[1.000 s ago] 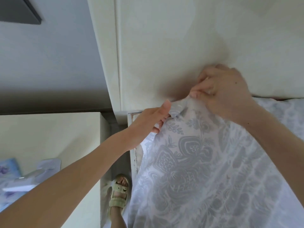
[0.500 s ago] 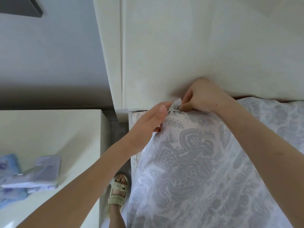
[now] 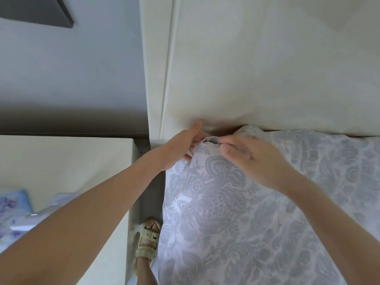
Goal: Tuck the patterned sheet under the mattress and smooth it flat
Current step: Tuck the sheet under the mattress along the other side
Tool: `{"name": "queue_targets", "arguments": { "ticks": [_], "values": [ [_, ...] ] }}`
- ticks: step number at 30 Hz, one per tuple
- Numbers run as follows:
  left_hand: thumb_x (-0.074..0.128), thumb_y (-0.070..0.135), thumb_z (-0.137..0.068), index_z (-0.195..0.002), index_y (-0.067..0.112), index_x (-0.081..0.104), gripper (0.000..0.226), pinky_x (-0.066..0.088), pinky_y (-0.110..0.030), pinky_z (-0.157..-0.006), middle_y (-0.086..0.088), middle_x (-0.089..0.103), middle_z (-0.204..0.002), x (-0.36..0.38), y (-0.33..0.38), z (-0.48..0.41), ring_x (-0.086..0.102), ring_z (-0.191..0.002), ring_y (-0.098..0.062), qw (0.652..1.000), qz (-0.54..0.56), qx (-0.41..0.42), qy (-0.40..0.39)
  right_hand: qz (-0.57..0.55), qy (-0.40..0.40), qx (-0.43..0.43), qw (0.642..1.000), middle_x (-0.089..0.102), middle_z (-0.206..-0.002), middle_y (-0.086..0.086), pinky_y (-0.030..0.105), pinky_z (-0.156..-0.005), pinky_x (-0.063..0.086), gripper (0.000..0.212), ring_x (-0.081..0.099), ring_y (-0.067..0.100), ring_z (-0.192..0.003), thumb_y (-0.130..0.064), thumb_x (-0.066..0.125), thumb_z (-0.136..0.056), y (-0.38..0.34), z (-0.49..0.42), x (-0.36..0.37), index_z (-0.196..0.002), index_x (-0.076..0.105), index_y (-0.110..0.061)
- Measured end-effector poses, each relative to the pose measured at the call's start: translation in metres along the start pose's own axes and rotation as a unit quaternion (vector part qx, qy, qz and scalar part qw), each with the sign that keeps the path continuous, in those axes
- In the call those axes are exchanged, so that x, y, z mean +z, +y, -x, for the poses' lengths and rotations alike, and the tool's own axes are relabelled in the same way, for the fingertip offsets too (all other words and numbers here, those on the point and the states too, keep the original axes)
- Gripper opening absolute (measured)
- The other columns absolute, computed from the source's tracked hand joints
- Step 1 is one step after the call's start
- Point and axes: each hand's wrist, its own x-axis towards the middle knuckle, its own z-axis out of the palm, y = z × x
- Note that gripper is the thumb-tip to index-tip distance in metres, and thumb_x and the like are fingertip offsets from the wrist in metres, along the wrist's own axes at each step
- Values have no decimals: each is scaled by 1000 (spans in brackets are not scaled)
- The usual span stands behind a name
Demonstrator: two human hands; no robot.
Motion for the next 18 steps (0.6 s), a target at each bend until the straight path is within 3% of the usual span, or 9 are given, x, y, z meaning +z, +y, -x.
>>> {"name": "queue_targets", "arguments": {
  "ticks": [3,7,10,14,18],
  "values": [
    [22,60,-95,-105,18,70,64,45,-45,-100,-14,67,-110,-4,-17,-9,57,-108,-36,998,57,-10,8,-42,-48,-1,998,53,-114,-31,27,-102,36,68,49,-7,-111,-79,50,-63,12,-23,20,-122,52,-44],
    [22,54,-98,-112,11,67,64,45,-35,-83,-15,64,-105,-3,-32,-15,56,-97,-28,991,135,-3,1,-73,-49,-32,996,51,-114,-28,12,-90,34,52,47,-12,-106,-54,75,-66,17,-33,24,-113,53,-46],
    [22,50,-99,-105,13,68,59,46,-29,-77,-5,66,-94,1,-29,-12,57,-88,-19,991,135,15,-12,-95,-64,-38,993,56,-106,-31,5,-84,35,53,48,-17,-100,-56,77,-61,22,-33,21,-106,52,-50],
    [23,47,-100,-89,22,69,54,43,-25,-71,7,66,-78,5,-27,-7,57,-78,-10,992,125,22,-16,-125,-85,-28,988,61,-105,-29,18,-90,43,57,55,-11,-101,-74,73,-47,27,-34,19,-98,52,-62],
    [18,47,-100,-107,17,68,59,45,-29,-80,-1,66,-94,4,-28,-2,55,-89,-16,989,139,36,-37,-109,-71,-59,990,60,-106,-30,22,-94,43,54,54,-11,-102,-73,70,-54,24,-24,20,-102,54,-56]
  ]
}}
